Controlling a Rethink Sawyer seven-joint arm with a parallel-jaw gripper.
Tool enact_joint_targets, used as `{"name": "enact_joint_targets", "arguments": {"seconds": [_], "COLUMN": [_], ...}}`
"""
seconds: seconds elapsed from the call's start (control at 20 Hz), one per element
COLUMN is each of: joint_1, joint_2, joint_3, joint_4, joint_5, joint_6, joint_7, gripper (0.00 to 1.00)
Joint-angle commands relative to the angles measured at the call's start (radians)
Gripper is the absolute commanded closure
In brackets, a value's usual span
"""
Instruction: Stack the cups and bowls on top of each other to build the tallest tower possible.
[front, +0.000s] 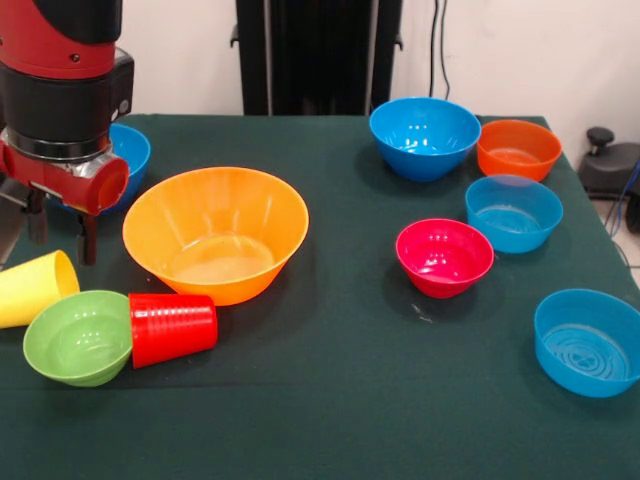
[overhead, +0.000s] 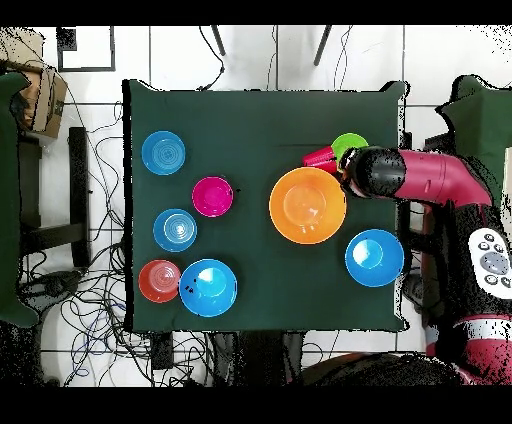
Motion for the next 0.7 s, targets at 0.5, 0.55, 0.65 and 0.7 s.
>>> {"name": "enact_joint_targets", "arguments": {"seconds": [0.5, 0.55, 0.65, 0.7], "joint_1": [0.058, 0.055, 0.058, 0.059], "joint_2": [0.033, 0.032, 0.033, 0.034], "joint_3": [-0.060, -0.058, -0.063, -0.065], "joint_4": [0.120, 0.124, 0.128, 0.128], "joint_5": [-0.078, -0.075, -0.077, -0.078], "joint_6": [-0.122, -0.127, -0.135, -0.138], "joint_7": [-0.060, -0.065, -0.065, -0.065], "gripper": [0.00, 0.00, 0.00, 0.00]}}
